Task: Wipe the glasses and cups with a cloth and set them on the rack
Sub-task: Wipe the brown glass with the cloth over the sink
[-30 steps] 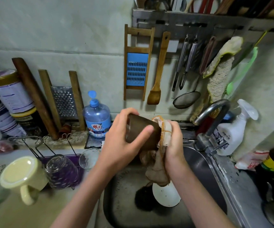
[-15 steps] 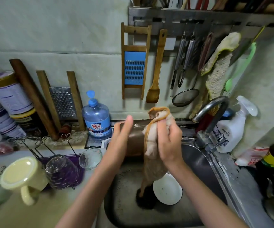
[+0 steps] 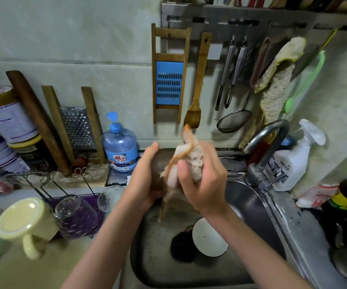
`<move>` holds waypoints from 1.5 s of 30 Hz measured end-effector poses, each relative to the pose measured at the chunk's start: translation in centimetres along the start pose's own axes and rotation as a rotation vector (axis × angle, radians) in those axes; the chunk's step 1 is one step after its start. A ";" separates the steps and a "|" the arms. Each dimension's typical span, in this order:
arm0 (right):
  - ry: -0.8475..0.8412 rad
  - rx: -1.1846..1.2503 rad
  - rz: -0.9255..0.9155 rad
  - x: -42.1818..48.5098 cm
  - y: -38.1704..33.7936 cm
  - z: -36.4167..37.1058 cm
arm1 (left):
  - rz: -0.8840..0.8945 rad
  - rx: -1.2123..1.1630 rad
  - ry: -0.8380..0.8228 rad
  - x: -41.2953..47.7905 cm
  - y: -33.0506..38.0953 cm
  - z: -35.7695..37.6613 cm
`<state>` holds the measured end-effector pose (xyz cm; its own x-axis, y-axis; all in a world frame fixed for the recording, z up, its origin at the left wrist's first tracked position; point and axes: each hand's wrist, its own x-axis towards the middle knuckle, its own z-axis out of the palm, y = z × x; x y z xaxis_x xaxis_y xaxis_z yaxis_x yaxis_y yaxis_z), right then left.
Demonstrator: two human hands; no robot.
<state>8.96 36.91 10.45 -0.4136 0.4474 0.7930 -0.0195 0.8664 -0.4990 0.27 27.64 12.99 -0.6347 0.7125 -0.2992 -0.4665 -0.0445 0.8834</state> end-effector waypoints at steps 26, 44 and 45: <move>0.113 1.369 1.005 4.9 -0.9 -4.7 | 0.834 0.512 0.019 -1.0 -1.4 0.6; -0.746 0.023 -0.078 5.3 -3.5 -5.8 | 0.824 0.741 -0.005 -1.4 -1.0 -1.2; -0.851 -0.032 -0.042 5.5 -3.6 -5.8 | 0.827 0.829 0.011 -1.5 -0.9 -1.4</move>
<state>12.02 37.53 18.60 -0.9565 0.1072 0.2715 -0.0292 0.8902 -0.4546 0.80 25.70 12.10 -0.5637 0.6743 0.4770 0.6330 -0.0184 0.7739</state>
